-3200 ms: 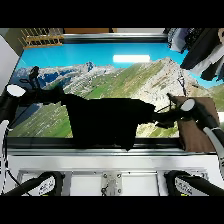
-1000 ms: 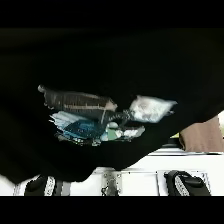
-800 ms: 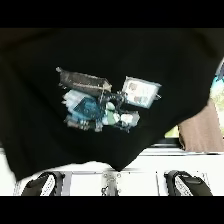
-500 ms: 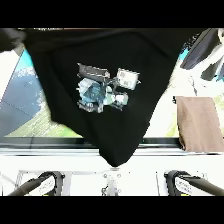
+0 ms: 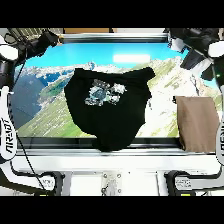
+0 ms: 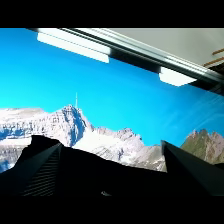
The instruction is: Fold the clothes and pants, and hang the long-sleeved shirts on hangers.
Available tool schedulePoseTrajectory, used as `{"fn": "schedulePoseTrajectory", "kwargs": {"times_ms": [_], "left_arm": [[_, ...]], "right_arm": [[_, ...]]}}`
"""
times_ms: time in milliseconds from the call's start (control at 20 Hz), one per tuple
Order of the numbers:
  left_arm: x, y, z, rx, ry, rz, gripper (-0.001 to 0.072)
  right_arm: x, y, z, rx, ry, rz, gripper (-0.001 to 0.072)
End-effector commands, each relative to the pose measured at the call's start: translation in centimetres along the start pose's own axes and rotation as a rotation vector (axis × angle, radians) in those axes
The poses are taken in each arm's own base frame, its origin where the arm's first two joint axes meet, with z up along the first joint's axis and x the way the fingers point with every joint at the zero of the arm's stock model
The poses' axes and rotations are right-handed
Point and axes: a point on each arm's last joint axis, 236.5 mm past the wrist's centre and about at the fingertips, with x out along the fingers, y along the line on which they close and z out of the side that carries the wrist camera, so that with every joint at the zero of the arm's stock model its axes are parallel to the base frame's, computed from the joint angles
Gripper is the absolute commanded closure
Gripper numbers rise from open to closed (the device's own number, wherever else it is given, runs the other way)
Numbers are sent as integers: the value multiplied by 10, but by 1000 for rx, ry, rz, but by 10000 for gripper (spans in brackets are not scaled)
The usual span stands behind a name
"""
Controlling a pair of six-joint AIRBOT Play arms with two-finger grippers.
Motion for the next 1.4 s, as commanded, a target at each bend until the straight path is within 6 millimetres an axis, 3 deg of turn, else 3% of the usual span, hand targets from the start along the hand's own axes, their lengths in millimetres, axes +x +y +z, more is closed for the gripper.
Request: {"fn": "schedulePoseTrajectory", "kwargs": {"times_ms": [0,150,250,350,450,600,750,900,1050,1350], "left_arm": [[-23,29,-21,-21,171,21,14],[-56,79,-84,-77,451,114,15],[-72,113,-138,-145,610,200,14],[-79,126,-191,-214,718,228,14],[-82,128,-241,-283,802,233,14],[-80,125,-300,-308,892,247,15],[-70,119,-331,-299,897,263,14],[-62,115,-343,-275,885,265,14],[-60,114,-343,-268,876,265,15],[-56,115,-340,-264,856,268,14]], "right_arm": [[-38,0,-24,-83,170,4,106],[-81,-15,-104,-104,417,-51,131],[-110,-25,-178,47,580,-95,131],[-139,-37,-260,218,752,-161,131],[-169,-41,-334,318,915,-195,130],[-197,-21,-406,399,1070,-175,130],[-207,4,-445,391,1131,-177,130],[-202,31,-471,355,1160,-164,131],[-196,59,-495,367,1182,-129,130],[-184,105,-518,430,1145,-70,131]]}}
